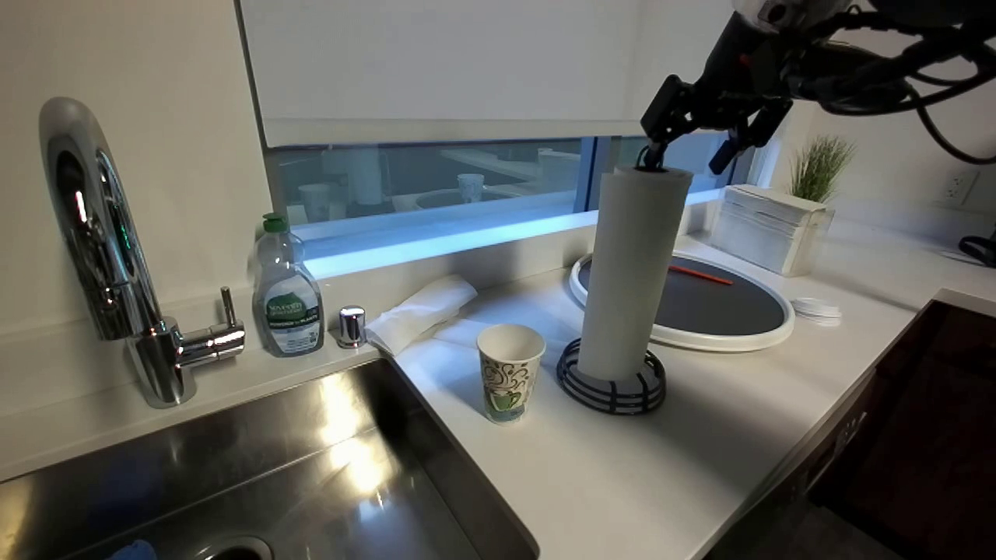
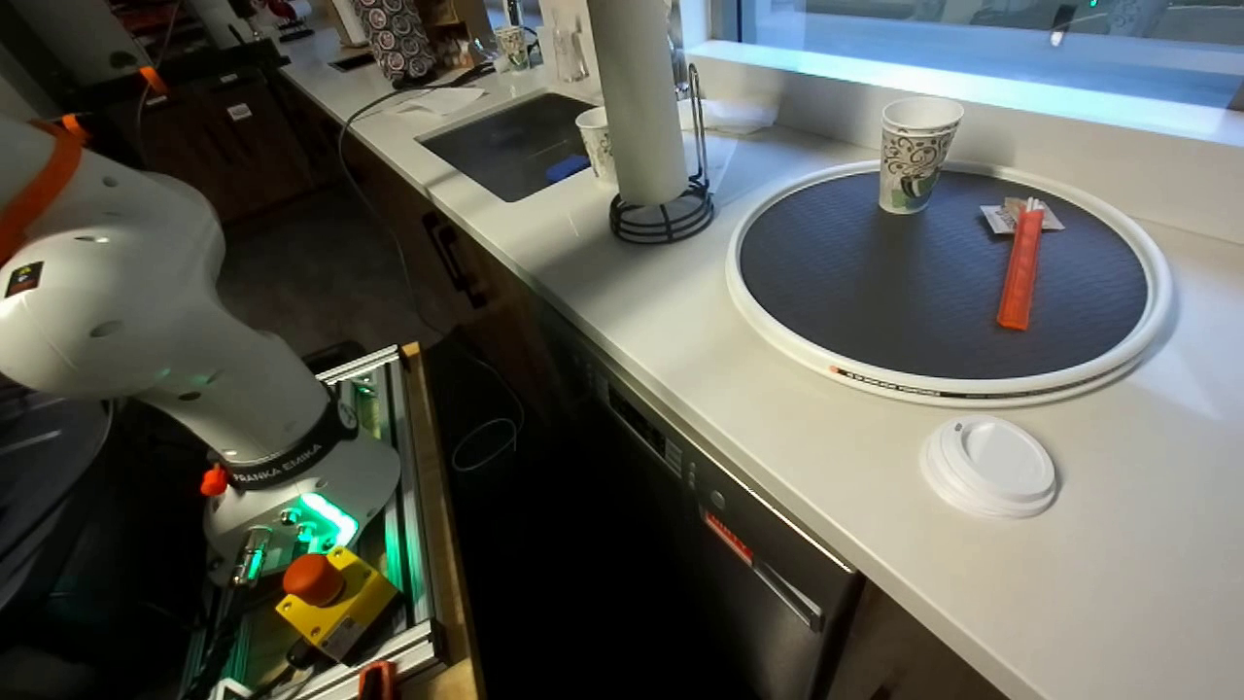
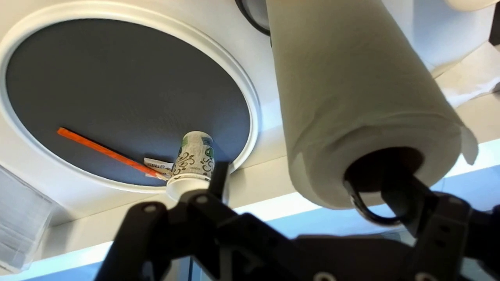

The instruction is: Move the paper towel roll to the counter

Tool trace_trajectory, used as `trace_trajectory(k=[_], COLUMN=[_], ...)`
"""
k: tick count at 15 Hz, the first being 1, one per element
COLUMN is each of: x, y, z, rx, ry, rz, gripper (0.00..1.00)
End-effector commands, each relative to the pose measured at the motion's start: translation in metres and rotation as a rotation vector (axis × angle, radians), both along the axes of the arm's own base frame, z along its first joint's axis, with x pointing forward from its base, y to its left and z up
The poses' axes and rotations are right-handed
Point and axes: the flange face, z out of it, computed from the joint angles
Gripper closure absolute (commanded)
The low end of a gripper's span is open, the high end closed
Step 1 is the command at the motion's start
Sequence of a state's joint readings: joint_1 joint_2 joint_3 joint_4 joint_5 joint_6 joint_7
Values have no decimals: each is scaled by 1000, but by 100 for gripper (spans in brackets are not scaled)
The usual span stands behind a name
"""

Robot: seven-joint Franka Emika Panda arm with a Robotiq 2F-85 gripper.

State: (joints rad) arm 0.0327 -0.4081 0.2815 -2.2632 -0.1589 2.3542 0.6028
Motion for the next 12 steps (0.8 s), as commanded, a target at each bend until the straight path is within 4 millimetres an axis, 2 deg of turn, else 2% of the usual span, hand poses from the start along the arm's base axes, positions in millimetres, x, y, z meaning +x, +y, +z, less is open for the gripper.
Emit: trace_trajectory(k=[1, 3, 4, 5, 7, 12], x=[6, 8, 8, 8, 6, 1], y=[0, 1, 2, 2, 2, 4], z=[-9, -12, -14, -14, -15, -8], rx=[37, 37, 38, 39, 45, 55], ry=[-19, -13, -7, -3, 5, -8], rz=[-3, 9, 12, 12, 10, 12], gripper=[0, 0, 4, 26, 30, 70])
